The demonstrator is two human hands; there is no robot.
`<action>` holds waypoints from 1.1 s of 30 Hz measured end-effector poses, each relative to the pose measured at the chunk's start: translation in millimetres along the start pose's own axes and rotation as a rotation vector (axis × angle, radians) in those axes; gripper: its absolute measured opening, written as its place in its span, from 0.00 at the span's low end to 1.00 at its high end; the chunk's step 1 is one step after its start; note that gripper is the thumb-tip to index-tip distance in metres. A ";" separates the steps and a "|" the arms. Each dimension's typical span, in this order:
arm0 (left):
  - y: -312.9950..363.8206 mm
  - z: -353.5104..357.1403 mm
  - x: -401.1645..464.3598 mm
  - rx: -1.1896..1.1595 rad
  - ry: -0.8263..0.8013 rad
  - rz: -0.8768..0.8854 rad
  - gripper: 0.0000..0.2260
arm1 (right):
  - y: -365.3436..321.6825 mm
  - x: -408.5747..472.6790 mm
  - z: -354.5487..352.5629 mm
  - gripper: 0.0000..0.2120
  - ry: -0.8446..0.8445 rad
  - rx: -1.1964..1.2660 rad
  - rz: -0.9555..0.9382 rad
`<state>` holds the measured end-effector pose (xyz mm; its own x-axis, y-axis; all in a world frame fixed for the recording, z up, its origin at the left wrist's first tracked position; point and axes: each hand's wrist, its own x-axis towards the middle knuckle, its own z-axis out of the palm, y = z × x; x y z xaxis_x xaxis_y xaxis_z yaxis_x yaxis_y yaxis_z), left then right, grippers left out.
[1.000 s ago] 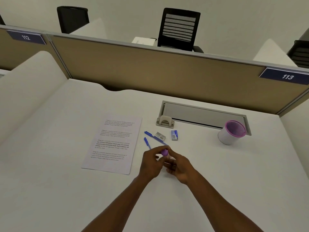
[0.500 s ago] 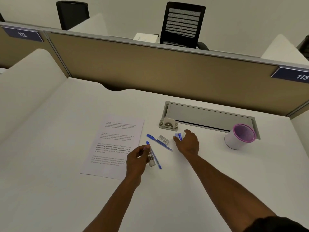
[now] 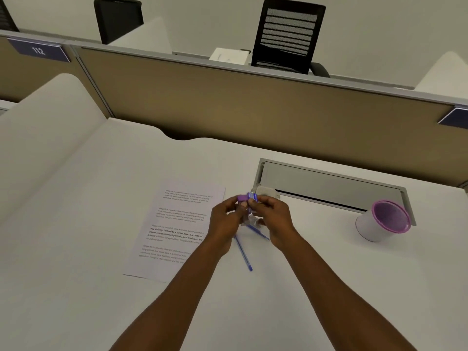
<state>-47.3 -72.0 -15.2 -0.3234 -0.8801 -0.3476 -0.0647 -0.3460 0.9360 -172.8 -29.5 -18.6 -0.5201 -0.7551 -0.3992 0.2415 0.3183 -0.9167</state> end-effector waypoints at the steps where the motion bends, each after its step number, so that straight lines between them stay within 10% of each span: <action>1: 8.2 -1.1 9.9 -0.001 0.007 0.020 0.14 | -8.2 7.2 6.6 0.12 -0.007 0.002 -0.003; 13: 55.3 -2.6 151.9 0.210 0.193 0.055 0.15 | -47.2 136.7 50.9 0.15 0.101 -0.260 0.069; 22: 12.3 18.5 198.9 0.465 0.215 0.092 0.16 | -25.4 188.7 39.9 0.20 0.300 -0.964 -0.121; 33: -1.5 21.5 204.7 0.545 0.237 0.118 0.20 | -21.5 186.1 34.8 0.22 0.278 -1.062 -0.203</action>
<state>-133.7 -244.7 -86.6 -0.1429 -0.9725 -0.1840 -0.5358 -0.0804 0.8405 -246.3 -196.8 -72.6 -0.6674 -0.7367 -0.1084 -0.6225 0.6319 -0.4617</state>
